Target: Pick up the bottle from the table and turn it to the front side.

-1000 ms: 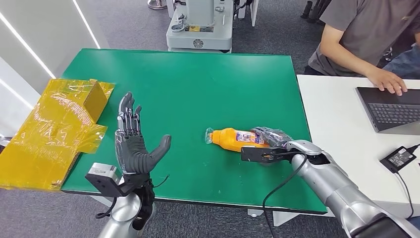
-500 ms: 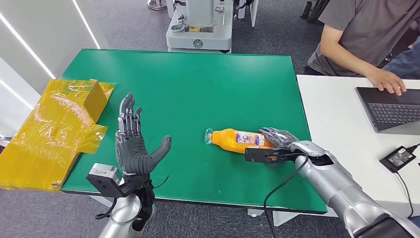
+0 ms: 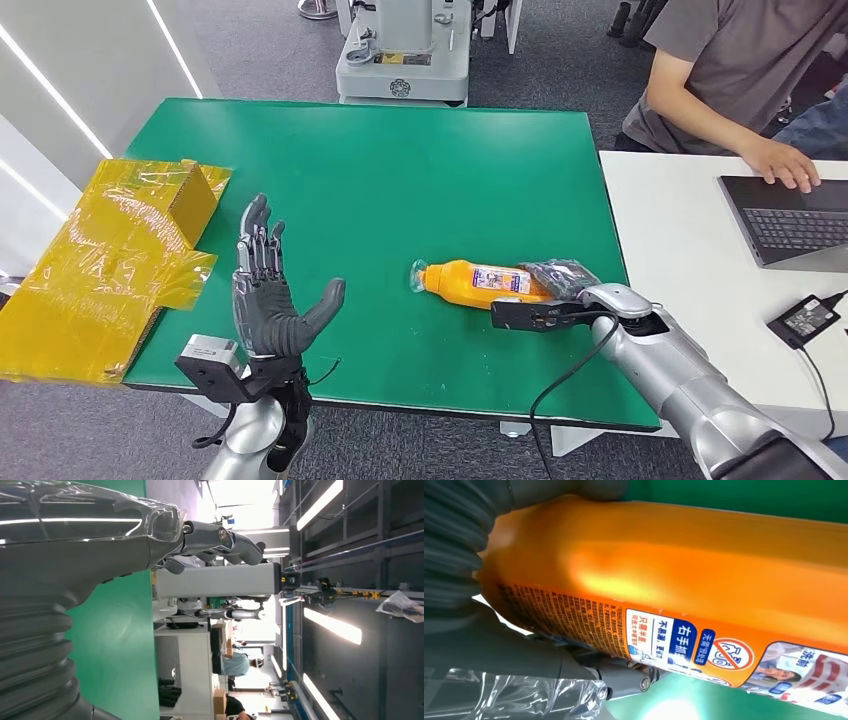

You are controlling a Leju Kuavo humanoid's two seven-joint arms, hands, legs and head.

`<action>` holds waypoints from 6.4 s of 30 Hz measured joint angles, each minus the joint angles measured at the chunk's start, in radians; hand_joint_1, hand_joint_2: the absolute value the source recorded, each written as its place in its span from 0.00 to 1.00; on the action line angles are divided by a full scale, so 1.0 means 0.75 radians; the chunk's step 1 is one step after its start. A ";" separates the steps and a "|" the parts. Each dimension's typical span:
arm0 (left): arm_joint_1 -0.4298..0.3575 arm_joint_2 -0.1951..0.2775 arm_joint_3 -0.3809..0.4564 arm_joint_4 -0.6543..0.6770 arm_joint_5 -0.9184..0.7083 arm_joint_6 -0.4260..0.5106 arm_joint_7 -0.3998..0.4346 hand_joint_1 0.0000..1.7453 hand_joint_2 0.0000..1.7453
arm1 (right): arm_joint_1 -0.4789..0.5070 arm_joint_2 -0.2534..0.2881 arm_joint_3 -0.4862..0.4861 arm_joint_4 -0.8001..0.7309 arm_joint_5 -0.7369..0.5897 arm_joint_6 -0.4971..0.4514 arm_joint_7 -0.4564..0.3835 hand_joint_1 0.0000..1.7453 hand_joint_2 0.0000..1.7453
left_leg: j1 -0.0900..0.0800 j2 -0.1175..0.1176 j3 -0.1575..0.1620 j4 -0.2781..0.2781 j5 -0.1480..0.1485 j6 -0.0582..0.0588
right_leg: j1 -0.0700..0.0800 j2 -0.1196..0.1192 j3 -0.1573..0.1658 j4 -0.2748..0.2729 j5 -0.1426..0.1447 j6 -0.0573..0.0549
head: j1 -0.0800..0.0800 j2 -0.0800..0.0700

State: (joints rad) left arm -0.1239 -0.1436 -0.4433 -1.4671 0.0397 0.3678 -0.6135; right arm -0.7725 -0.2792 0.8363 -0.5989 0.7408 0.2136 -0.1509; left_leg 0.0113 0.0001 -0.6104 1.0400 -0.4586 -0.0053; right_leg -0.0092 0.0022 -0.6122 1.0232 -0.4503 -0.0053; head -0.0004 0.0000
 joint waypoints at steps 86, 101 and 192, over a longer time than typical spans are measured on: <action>-0.228 -0.003 -0.031 0.056 0.083 -0.356 0.231 0.00 1.00 | 0.590 0.479 -0.392 -0.554 -0.030 -0.870 -0.327 1.00 1.00 | 0.001 0.000 -0.001 -0.001 0.000 0.000 | 0.001 0.000 -0.002 0.000 -0.002 -0.001 | 0.000 0.000; -0.257 -0.003 -0.031 0.104 0.088 -0.381 0.230 0.00 1.00 | 0.637 0.435 -0.388 -0.601 -0.053 -0.783 -0.396 1.00 1.00 | 0.001 0.000 -0.001 -0.001 0.000 0.000 | 0.001 0.001 -0.003 0.000 -0.002 -0.002 | 0.000 0.000; -0.234 0.022 -0.044 0.143 0.008 -0.514 0.259 1.00 1.00 | 0.535 0.464 -0.376 -0.481 0.387 -0.739 -0.224 1.00 1.00 | 0.001 0.000 -0.001 -0.001 0.000 0.000 | 0.001 0.000 -0.002 0.001 -0.001 -0.002 | 0.000 0.000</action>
State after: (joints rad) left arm -0.2990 -0.1274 -0.4761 -1.3596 0.0457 -0.0175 -0.4196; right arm -0.3710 0.0690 0.5540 -0.9599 1.0311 -0.3410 -0.3191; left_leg 0.0118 0.0002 -0.6111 1.0389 -0.4585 -0.0056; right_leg -0.0087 0.0023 -0.6141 1.0236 -0.4514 -0.0065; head -0.0003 0.0000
